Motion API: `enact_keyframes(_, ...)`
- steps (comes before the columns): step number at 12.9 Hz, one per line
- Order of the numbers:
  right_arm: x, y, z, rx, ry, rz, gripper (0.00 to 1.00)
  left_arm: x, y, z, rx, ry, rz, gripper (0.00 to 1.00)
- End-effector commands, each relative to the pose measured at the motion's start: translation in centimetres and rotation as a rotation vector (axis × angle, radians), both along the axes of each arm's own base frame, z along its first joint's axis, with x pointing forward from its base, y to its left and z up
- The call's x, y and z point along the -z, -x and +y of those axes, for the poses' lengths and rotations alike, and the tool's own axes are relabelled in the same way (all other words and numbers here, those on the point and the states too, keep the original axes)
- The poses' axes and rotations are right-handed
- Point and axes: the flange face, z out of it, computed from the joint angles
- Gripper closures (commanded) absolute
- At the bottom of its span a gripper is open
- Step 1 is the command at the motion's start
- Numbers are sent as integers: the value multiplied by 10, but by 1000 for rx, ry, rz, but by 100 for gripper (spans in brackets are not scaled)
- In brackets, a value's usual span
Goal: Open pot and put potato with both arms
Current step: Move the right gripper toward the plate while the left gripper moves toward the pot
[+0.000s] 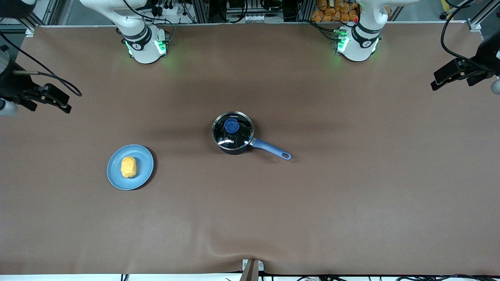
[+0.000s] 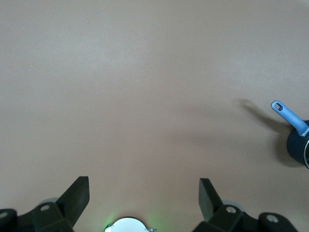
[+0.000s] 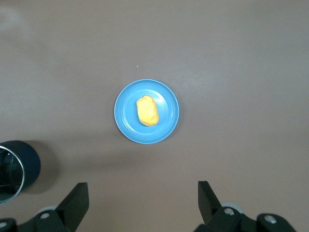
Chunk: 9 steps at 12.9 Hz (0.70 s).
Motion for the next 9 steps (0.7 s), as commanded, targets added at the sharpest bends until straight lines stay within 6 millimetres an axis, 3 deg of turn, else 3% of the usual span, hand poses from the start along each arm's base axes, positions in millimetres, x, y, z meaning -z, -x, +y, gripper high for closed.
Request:
enact_keyframes(1, 51, -25, 5, -5, 4, 29, 0, -5, -5, -19, 54, -19, -11, 0)
enact_keyframes(5, 133, -60, 15, -39, -2, 98, 0, 32, -11, -110, 166, -48, 38, 0)
enact_keyframes(9, 214, -90, 36, -111, 4, 102, 0, 65, -14, -195, 66, -42, -1, 0)
